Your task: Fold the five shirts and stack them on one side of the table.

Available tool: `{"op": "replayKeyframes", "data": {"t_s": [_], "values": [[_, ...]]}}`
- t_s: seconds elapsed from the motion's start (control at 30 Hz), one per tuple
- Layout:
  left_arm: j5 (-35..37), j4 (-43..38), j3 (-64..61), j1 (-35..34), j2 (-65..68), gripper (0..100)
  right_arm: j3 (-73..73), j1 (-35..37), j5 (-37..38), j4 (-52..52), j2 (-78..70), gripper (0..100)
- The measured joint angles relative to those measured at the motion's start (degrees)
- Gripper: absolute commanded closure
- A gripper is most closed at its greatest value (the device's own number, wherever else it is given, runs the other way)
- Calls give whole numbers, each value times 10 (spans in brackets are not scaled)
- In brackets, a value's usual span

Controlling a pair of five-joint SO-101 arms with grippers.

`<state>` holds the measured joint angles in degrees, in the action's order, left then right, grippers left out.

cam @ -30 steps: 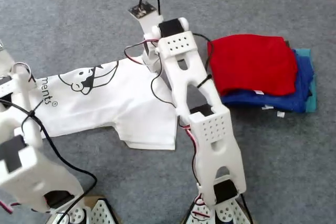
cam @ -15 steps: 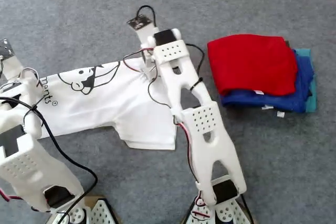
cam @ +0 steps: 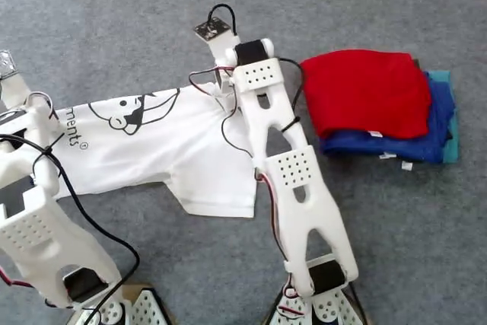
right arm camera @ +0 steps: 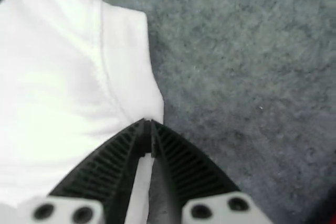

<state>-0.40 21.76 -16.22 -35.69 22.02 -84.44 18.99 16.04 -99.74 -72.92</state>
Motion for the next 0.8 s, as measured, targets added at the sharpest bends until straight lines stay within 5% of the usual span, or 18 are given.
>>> {"op": "replayKeyframes", "data": {"t_s": [0.43, 0.6, 0.8], "values": [[55, 34, -20, -61, -81, 971, -40, 48, 1, -10, 131, 985], [55, -2, -99, -22, -142, 971, 124, 96, 11, -11, 285, 984], [64, -45, -135, -26, -172, 971, 472, 144, 115, -10, 485, 984]]}}
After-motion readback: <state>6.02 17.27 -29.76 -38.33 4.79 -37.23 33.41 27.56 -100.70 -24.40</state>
